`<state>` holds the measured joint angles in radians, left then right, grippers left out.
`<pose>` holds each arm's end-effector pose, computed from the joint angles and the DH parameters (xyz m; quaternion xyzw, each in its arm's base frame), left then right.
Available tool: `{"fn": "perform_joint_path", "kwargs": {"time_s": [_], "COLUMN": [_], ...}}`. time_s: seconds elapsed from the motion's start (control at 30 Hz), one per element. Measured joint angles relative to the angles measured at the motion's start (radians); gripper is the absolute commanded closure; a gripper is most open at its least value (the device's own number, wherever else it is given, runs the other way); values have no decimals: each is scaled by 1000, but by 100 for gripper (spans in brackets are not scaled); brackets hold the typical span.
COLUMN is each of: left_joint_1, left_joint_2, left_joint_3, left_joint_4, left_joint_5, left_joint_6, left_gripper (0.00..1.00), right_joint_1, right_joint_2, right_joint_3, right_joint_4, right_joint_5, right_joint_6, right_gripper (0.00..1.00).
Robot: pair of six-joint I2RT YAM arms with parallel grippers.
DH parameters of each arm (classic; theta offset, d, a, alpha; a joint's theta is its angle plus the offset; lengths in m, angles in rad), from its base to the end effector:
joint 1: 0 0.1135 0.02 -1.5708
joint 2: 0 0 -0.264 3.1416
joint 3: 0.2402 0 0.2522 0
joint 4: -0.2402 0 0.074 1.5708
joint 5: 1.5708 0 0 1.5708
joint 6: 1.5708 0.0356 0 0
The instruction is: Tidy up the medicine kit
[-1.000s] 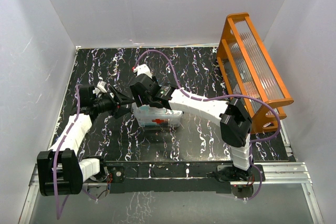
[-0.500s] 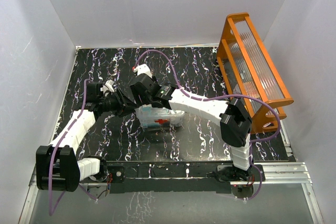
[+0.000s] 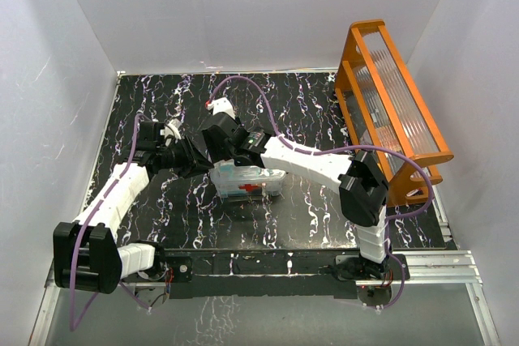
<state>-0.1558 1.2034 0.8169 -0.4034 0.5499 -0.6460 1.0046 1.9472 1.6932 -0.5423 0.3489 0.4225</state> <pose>0.2422 -0.0569 0.2490 -0.1157 0.8885 -0.3741 0.2393 0.2486 0.3685 0.2787 -0.1989 0.8924 0.1219 0.3864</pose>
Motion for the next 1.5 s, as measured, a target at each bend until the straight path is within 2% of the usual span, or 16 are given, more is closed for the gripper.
{"fn": "perform_joint_path", "kwargs": {"time_s": [0.17, 0.3, 0.43, 0.63, 0.8, 1.0, 1.13, 1.27, 1.4, 1.5], "left_joint_1": [-23, -26, -38, -44, -51, -51, -51, -51, -51, -51], "left_joint_2": [0, -1, 6, 23, 40, 15, -76, -181, -261, -330], "left_joint_3": [26, 32, 43, 80, 172, 317, 367, 400, 440, 440], "left_joint_4": [-34, -43, -51, -91, -161, -246, -283, -332, -365, -377], "left_joint_5": [-40, -45, -46, -74, -148, -262, -341, -405, -434, -446], "left_joint_6": [31, 41, 43, 60, 97, 138, 166, 184, 198, 215], "left_gripper": [81, 99, 96, 74, 56, 39, 21, 3, 1, 1], "right_joint_1": [-5, -9, -15, -24, -39, -66, -90, -119, -132, -131], "right_joint_2": [3, 3, 3, 6, 8, -44, -248, -525, -746, -866], "right_joint_3": [0, 0, 0, 14, 55, 52, -92, -248, -353, -402], "right_joint_4": [14, 18, 20, 10, -58, -121, -143, -160, -178, -224], "right_joint_5": [-6, -8, -13, -25, -43, -60, -35, 30, 111, 166], "right_joint_6": [17, 33, 59, 89, 103, 84, 70, 52, 27, 10], "right_gripper": [47, 48, 50, 50, 49, 39, 30, 19, 12, 4]}}
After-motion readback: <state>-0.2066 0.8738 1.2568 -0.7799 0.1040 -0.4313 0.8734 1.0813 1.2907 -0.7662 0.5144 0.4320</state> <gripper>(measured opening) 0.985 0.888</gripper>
